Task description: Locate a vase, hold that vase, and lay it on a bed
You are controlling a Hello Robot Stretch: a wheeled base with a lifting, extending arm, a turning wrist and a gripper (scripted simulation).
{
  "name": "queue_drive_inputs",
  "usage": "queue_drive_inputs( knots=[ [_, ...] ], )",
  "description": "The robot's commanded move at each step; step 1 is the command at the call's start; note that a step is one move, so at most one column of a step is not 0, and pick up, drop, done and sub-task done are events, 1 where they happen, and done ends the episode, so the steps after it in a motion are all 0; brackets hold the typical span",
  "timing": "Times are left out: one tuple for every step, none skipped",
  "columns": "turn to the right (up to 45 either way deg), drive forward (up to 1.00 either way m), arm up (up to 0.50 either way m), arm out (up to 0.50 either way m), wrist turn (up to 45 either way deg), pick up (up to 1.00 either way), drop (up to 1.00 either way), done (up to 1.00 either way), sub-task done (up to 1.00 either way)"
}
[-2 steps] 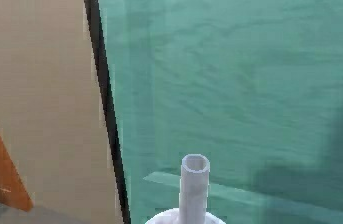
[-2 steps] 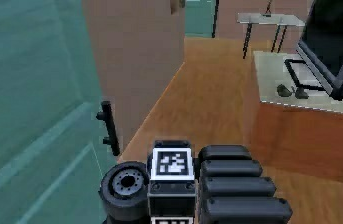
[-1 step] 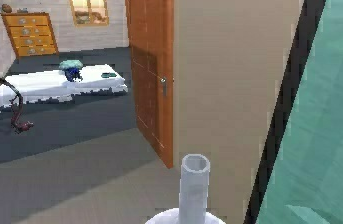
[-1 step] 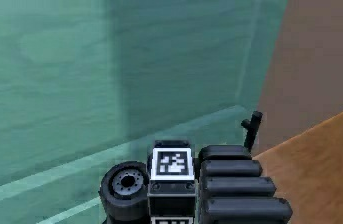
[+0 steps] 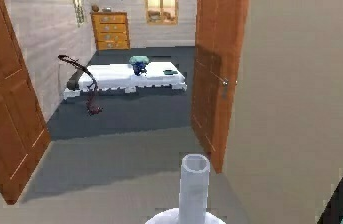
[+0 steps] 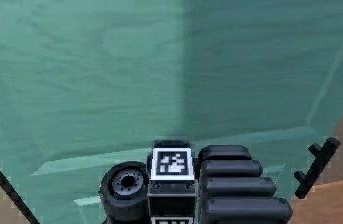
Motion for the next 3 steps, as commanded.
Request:
queue_drive_inputs(
  knots=[
    [-3.0, 0.0, 0.0, 0.0, 0.0, 0.0, 0.0, 0.0, 0.0],
    [0.0, 1.0, 0.0, 0.0, 0.0, 0.0, 0.0, 0.0, 0.0],
    [0.0, 1.0, 0.0, 0.0, 0.0, 0.0, 0.0, 0.0, 0.0]
  ],
)
